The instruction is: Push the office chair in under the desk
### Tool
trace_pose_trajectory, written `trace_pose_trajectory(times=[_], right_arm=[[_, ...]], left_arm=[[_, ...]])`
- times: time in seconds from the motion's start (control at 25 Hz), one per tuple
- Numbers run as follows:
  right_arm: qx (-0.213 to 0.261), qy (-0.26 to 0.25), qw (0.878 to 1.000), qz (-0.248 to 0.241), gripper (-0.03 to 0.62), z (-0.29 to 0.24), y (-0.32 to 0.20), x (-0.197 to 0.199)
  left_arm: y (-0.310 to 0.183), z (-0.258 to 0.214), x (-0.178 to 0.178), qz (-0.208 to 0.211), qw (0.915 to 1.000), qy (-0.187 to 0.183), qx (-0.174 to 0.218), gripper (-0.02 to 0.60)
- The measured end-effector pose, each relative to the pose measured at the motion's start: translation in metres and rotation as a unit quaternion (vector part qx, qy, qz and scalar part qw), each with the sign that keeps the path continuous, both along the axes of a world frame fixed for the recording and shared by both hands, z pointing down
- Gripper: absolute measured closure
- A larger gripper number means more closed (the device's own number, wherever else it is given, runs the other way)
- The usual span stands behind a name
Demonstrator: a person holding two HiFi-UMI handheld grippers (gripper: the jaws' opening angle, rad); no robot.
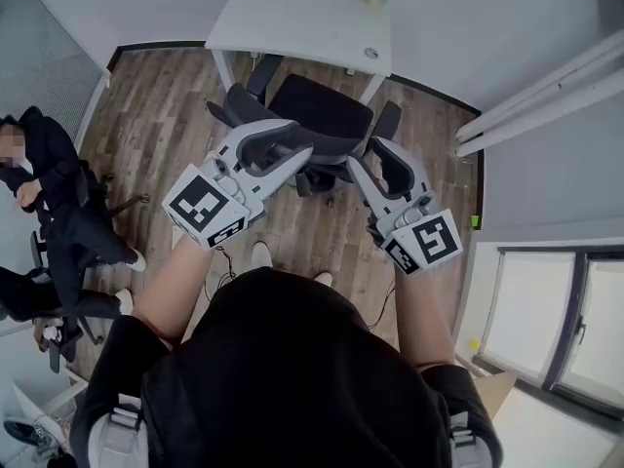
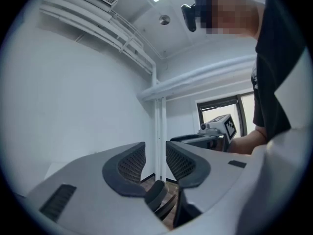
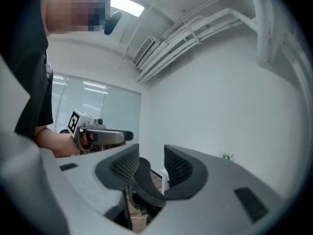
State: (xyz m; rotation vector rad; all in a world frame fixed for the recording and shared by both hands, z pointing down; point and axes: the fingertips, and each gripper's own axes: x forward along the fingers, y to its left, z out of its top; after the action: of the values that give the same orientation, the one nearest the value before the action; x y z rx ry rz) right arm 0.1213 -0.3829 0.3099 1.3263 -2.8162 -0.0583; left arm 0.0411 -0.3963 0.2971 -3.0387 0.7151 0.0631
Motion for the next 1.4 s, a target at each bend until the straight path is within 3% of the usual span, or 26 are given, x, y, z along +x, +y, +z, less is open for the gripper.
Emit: trace_pose_trajectory(times=[0.4,0.6,1.4], right_arm=[[0.023,-0.016,1.000,-0.001,0.541,-0.007,0.026,0.008],[0.028,-0.011,0.999,-0.009,0.565,-0.010,0.030,0.005],[0.033,-0.004,0.999,-0.009,0.569,-0.017,0.025,0.006]], left_arm=[[0.030,-0.002,0.024,-0.039,0.9986,0.015,0.032,0.585],[0.034,0.003,0.031,-0.043,0.9983,-0.006,0.040,0.586],[0.022,-0.002,0.027,-0.061,0.9966,-0.019,0.052,0.586]])
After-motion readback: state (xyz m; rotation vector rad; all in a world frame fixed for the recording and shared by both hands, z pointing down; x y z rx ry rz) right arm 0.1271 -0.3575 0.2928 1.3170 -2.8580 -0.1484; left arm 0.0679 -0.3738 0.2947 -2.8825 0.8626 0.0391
